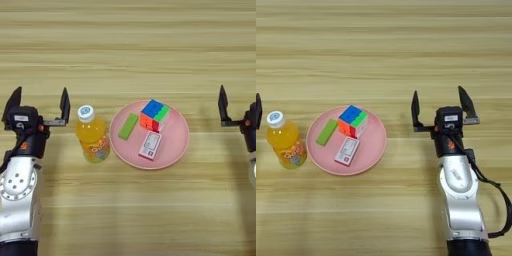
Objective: Move the objects on the table
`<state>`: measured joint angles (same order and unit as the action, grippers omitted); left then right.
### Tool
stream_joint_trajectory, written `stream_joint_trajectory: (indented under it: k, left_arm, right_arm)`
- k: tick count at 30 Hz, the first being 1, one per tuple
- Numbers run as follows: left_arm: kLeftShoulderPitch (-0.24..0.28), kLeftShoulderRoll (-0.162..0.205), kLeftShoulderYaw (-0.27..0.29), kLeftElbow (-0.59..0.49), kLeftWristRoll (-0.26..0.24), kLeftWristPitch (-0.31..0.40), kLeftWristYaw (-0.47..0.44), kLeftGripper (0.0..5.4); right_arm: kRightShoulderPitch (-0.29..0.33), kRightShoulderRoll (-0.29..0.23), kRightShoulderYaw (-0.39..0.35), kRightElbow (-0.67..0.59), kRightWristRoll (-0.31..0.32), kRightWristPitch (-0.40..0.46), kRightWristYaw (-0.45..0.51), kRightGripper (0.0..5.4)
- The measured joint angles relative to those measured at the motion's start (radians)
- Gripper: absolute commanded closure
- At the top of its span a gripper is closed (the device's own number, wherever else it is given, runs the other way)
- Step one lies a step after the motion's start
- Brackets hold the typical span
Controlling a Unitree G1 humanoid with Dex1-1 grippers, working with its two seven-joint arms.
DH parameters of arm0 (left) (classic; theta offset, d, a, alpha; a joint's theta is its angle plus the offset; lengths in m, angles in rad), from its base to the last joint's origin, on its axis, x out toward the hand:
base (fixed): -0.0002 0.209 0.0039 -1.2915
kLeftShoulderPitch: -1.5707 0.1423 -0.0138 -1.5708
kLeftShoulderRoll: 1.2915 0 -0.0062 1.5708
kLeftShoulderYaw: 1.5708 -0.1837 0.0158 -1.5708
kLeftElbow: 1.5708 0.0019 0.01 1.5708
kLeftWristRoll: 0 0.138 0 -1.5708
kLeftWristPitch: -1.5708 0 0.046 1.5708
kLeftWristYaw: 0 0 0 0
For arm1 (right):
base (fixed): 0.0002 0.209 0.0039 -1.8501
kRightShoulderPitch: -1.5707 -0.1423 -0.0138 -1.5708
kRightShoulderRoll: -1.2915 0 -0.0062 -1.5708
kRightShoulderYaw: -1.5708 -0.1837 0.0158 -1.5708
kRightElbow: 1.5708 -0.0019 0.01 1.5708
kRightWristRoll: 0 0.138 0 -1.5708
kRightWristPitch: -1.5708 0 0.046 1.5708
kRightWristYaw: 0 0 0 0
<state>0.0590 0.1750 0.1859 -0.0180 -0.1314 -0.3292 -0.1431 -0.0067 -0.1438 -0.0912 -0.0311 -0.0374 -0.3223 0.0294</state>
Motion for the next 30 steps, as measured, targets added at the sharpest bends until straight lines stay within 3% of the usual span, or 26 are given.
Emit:
stream_joint_trajectory:
  k: [4,7,18,26,30]
  left_arm:
    - [-0.017,0.000,-0.002,0.033,0.002,-0.007,0.000,0.00]
    - [-0.058,0.001,-0.002,0.090,0.005,-0.035,0.000,0.00]
    - [-0.115,0.002,0.006,0.199,0.006,-0.114,0.000,0.00]
    - [-0.147,0.002,0.005,0.257,0.006,-0.146,0.000,0.00]
    - [-0.159,0.003,0.006,0.274,0.006,-0.153,-0.002,0.00]
  right_arm:
    - [-0.028,0.000,0.000,0.039,-0.012,-0.007,-0.005,0.01]
    - [-0.071,0.000,0.000,0.106,-0.014,-0.044,-0.020,0.01]
    - [-0.142,-0.003,-0.009,0.265,-0.010,-0.169,-0.035,0.01]
    - [-0.182,-0.019,0.002,0.294,0.041,-0.206,0.057,0.01]
    - [-0.190,-0.031,0.041,0.267,0.085,-0.207,0.155,0.01]
